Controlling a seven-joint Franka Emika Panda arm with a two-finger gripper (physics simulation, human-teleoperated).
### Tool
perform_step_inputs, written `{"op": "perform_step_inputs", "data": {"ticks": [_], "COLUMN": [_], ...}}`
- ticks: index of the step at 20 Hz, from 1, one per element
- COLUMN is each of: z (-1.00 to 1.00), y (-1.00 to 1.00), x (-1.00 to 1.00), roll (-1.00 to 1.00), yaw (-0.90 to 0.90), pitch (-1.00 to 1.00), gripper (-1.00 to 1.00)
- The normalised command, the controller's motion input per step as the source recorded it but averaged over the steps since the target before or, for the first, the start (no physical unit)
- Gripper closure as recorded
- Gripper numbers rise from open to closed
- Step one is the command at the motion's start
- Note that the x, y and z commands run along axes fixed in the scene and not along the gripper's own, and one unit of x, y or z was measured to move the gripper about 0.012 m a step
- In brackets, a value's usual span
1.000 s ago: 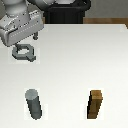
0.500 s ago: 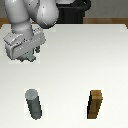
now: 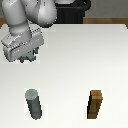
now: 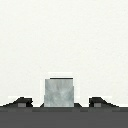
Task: Put the loop with the handle onto the peg.
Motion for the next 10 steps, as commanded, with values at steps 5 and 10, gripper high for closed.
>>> {"op": "perform_step_inputs", "data": {"ticks": [5,10], "z": [0.0,0.0], "y": [0.0,0.0], "x": [0.0,0.0], "roll": [0.0,0.0], "yaw": [0.0,0.0], "pitch": [0.0,0.0], "gripper": [-1.0,1.0]}}
